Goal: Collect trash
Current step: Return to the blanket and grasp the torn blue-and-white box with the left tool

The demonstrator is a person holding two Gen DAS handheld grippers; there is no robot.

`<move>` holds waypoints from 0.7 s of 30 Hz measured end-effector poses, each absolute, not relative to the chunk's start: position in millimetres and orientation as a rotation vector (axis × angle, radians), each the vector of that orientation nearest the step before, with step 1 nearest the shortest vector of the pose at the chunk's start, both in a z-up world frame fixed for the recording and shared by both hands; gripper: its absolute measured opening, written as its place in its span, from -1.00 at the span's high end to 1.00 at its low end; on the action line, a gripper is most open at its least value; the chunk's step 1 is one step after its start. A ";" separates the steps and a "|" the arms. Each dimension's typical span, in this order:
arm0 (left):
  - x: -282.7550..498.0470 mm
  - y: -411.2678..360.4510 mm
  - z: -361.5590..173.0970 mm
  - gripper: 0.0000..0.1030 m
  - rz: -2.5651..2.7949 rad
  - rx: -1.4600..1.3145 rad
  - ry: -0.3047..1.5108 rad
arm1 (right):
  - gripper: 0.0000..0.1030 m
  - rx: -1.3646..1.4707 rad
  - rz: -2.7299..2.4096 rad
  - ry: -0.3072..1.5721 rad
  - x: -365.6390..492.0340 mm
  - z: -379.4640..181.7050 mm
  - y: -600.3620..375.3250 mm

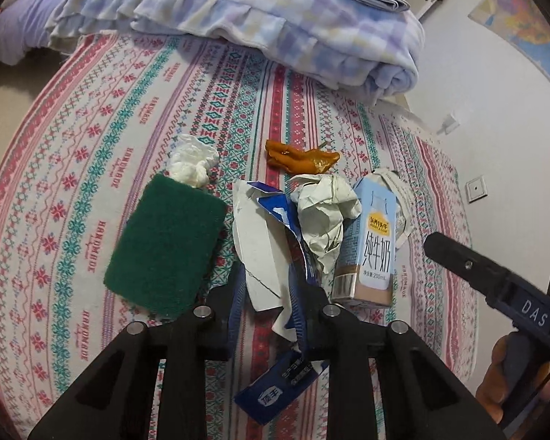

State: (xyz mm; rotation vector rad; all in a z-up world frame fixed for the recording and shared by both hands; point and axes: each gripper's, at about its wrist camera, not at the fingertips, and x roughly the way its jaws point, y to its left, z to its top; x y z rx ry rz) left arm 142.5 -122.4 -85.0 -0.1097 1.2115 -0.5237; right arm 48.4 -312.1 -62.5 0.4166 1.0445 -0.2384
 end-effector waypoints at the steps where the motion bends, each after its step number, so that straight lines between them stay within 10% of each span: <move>1: 143.3 -122.5 -85.1 0.83 -0.521 -0.113 1.208 | -0.50 0.419 -0.237 1.045 48.4 -62.7 -311.8; 21: 146.0 -103.4 -78.3 0.97 -0.603 -0.222 1.259 | -0.51 0.560 -0.248 1.115 61.0 -93.0 -321.7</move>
